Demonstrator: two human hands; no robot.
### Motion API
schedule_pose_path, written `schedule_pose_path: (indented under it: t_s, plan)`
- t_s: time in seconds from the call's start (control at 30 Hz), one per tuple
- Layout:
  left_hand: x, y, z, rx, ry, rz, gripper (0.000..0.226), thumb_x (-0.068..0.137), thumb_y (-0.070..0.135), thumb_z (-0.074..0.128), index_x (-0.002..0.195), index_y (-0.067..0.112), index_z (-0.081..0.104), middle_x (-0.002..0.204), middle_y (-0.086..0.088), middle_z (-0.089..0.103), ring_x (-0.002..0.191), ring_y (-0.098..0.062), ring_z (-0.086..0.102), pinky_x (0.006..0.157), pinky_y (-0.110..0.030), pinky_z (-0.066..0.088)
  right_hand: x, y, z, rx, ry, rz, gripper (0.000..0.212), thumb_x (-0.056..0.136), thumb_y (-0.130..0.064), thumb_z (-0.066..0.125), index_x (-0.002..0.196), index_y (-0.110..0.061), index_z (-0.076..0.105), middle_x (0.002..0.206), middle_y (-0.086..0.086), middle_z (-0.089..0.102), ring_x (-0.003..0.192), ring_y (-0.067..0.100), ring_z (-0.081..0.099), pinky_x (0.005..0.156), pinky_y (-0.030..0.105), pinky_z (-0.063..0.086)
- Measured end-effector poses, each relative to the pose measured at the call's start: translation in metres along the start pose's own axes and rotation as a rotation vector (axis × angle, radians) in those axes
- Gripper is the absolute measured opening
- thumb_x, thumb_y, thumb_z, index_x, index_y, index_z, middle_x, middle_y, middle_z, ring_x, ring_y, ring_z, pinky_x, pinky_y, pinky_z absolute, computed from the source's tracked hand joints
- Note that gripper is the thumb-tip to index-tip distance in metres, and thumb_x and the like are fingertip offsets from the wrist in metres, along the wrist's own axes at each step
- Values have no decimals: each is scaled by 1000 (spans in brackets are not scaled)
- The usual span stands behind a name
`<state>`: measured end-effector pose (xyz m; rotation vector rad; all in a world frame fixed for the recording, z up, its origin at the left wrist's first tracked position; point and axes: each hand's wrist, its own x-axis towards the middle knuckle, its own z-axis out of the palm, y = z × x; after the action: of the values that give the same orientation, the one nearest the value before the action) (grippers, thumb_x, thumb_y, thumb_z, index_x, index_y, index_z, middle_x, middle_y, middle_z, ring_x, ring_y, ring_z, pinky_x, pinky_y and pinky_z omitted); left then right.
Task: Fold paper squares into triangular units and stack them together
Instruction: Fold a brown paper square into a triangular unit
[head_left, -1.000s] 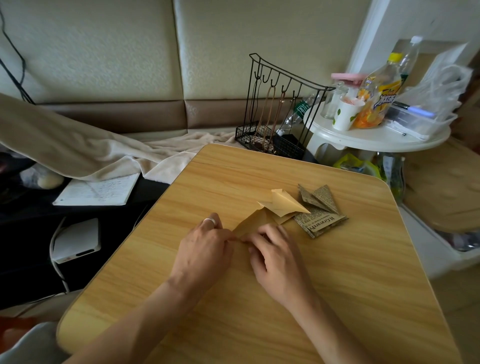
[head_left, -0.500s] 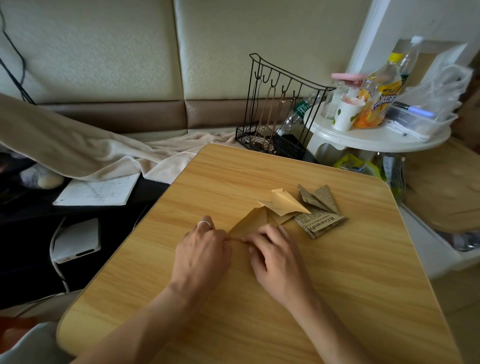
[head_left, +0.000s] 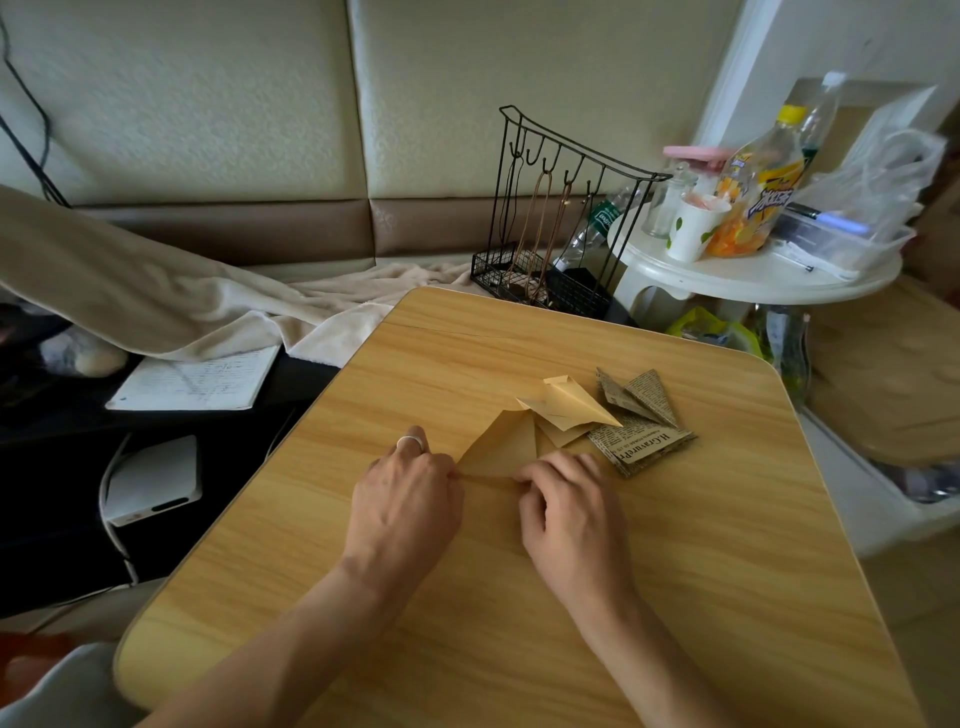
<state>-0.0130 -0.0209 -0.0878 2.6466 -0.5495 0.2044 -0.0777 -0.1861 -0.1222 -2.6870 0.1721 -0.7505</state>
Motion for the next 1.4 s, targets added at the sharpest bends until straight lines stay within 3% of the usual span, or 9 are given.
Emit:
schedule_pose_path:
  t_s: [0.23, 0.37, 0.47, 0.63, 0.77, 0.9, 1.0, 1.13, 1.4]
  plan:
    - [2, -5, 5, -79, -4, 166, 20, 84, 1, 60, 90, 5, 78, 108, -8, 68, 95, -25, 64, 78, -33, 54, 0, -1, 0, 26, 32, -26, 12, 83, -3, 65, 87, -10, 75, 89, 1, 64, 86, 25, 56, 75, 43, 53]
    - [4, -4, 5, -155, -24, 203, 30, 82, -2, 56, 107, 9, 69, 97, -7, 69, 93, -28, 63, 73, -40, 54, 0, -1, -1, 27, 27, -30, 11, 84, -3, 66, 87, -10, 74, 88, 1, 64, 86, 24, 55, 76, 42, 52]
    - [4, -4, 6, -138, -33, 255, 40, 85, 0, 58, 121, 12, 69, 104, -8, 72, 102, -29, 61, 82, -39, 54, 0, -1, -1, 35, 22, -24, 10, 84, -3, 65, 85, -10, 73, 88, 0, 63, 86, 25, 55, 76, 44, 52]
    - [1, -3, 5, -60, -11, 318, 32, 73, -7, 70, 97, 11, 81, 93, -8, 74, 90, -32, 66, 73, -40, 60, 1, -2, -2, 32, 13, -18, 13, 84, -3, 66, 89, -12, 73, 88, 0, 64, 86, 24, 56, 76, 41, 52]
    - [0, -2, 2, -20, 3, 306, 30, 71, -4, 72, 93, 13, 82, 92, -7, 73, 90, -30, 66, 69, -44, 60, 0, -4, -1, 57, 57, 27, 20, 85, -3, 62, 100, -15, 59, 84, -2, 60, 83, 22, 56, 71, 37, 50]
    - [-1, 0, -1, -16, 13, 302, 30, 72, -3, 72, 94, 15, 82, 93, -6, 73, 91, -29, 66, 72, -42, 60, 0, -3, -2, 25, 143, -2, 29, 89, -8, 57, 115, -17, 63, 107, 1, 59, 98, 21, 53, 80, 32, 49]
    - [-1, 0, -1, -19, 5, 298, 32, 72, -3, 71, 95, 17, 82, 93, -5, 72, 91, -28, 65, 72, -42, 60, 1, -3, -2, -6, 69, -91, 33, 89, -13, 56, 118, -18, 70, 117, -2, 61, 104, 21, 52, 89, 34, 48]
    - [-1, -2, -1, -11, 3, 285, 31, 74, 0, 70, 96, 17, 81, 94, -5, 71, 91, -30, 65, 72, -43, 60, 0, -3, 1, -20, -84, -99, 31, 86, -17, 56, 110, -18, 75, 111, -6, 67, 103, 22, 58, 88, 41, 53]
    - [-5, -8, 0, 48, 72, 250, 29, 60, -5, 79, 77, 19, 82, 81, 0, 73, 77, -27, 67, 64, -38, 59, 0, -3, 0, -8, -93, -61, 36, 89, -20, 51, 114, -18, 76, 112, -6, 69, 104, 21, 59, 90, 40, 53]
